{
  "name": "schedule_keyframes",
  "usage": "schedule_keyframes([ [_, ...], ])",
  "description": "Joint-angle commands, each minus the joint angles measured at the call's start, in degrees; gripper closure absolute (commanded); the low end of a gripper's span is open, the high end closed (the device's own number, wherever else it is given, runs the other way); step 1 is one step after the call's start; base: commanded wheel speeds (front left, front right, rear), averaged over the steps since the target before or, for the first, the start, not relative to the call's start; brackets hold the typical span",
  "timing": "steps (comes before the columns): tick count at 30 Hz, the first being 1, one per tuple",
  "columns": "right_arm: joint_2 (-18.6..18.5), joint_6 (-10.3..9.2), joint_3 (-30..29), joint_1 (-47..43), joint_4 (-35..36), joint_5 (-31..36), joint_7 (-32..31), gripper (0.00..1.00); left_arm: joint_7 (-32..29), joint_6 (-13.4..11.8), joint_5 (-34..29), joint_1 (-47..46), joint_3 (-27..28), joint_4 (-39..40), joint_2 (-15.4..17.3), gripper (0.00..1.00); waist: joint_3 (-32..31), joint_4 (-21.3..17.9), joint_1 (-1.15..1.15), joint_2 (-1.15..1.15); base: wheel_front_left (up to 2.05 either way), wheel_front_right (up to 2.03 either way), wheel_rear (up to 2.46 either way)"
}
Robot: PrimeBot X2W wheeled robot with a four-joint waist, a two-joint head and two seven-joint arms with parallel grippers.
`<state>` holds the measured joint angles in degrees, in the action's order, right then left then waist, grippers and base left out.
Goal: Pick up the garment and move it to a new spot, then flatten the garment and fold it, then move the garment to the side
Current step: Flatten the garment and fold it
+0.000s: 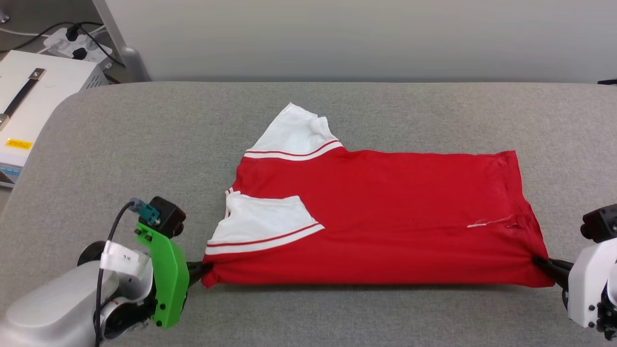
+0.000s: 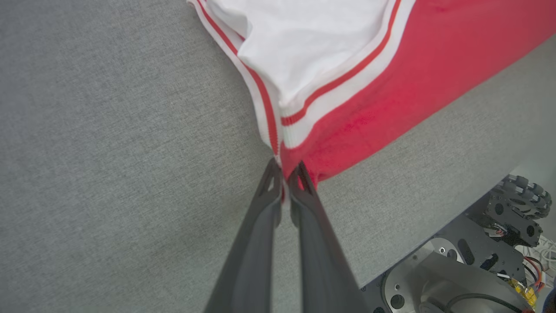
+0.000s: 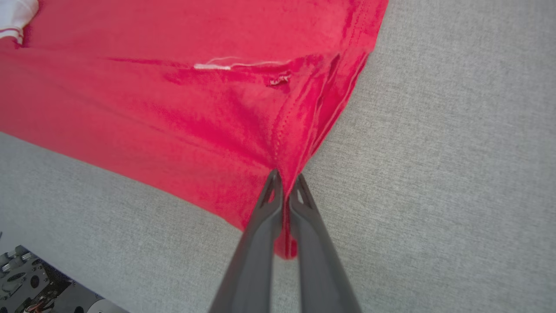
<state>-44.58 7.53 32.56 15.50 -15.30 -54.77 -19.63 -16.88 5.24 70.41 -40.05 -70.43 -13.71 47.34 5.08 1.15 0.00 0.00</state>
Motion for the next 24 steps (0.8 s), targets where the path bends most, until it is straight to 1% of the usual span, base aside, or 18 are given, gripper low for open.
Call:
schedule_keyframes([
  [1,-0.65,-0.04,-0.73,-1.52,0.38,-0.61,0.09,1.00,0.33,-0.64,0.36,1.50,-0.17,0.78,1.07,1.00,-0.27,-0.01,0.00,0.00,0.00,0.00,0.00],
  [5,-1.39,-0.04,-3.31,-5.10,1.73,-1.10,-0.99,1.00,0.08,-2.34,0.71,4.09,-0.62,3.76,2.39,1.00,0.17,-0.01,0.00,0.00,0.00,0.00,0.00],
  [9,-0.61,-0.04,-5.20,-6.94,1.73,-0.87,-2.65,1.00,0.55,-3.49,1.36,5.53,-0.68,4.16,2.06,1.00,1.22,-0.24,0.00,0.00,0.00,0.00,0.00],
  [12,0.86,-0.04,-5.74,-7.28,1.07,-0.46,-4.09,1.00,0.61,-3.49,1.79,6.13,-0.78,2.86,1.04,1.00,2.27,-0.48,0.00,0.00,0.00,0.00,0.00],
  [15,2.41,-0.04,-5.98,-7.17,-0.49,0.02,-5.19,1.00,0.38,-2.96,2.16,6.50,-0.92,0.52,-0.15,1.00,3.07,-0.51,0.00,0.00,0.00,0.00,0.00],
  [20,4.56,-0.04,-5.91,-7.10,-3.19,1.10,-4.62,1.00,1.28,-2.40,2.24,6.76,-0.81,-3.11,-1.75,1.00,3.40,-0.24,0.00,0.00,0.00,0.00,0.00],
  [21,4.89,-0.04,-6.12,-7.11,-3.31,1.35,-3.72,0.75,2.05,-2.41,1.83,6.67,-0.69,-3.73,-1.95,0.82,3.28,-0.16,0.00,0.00,0.00,0.00,0.00],
  [22,5.06,-0.04,-6.29,-7.16,-3.36,1.62,-3.00,0.53,2.67,-2.54,0.90,6.37,-0.73,-4.21,-2.03,0.06,3.10,-0.03,0.00,0.00,0.00,0.00,0.00],
  [23,5.19,-0.04,-6.53,-7.26,-3.35,2.03,-2.17,0.00,3.30,-2.69,-0.07,6.03,-0.77,-4.71,-2.12,0.00,2.88,0.11,0.00,0.00,0.00,0.00,0.00],
  [24,5.35,-0.04,-6.88,-7.34,-3.28,2.36,-1.30,0.00,3.65,-2.71,-0.56,5.77,-0.77,-4.94,-2.19,0.00,2.60,0.20,0.00,0.00,0.00,0.00,0.00],
])
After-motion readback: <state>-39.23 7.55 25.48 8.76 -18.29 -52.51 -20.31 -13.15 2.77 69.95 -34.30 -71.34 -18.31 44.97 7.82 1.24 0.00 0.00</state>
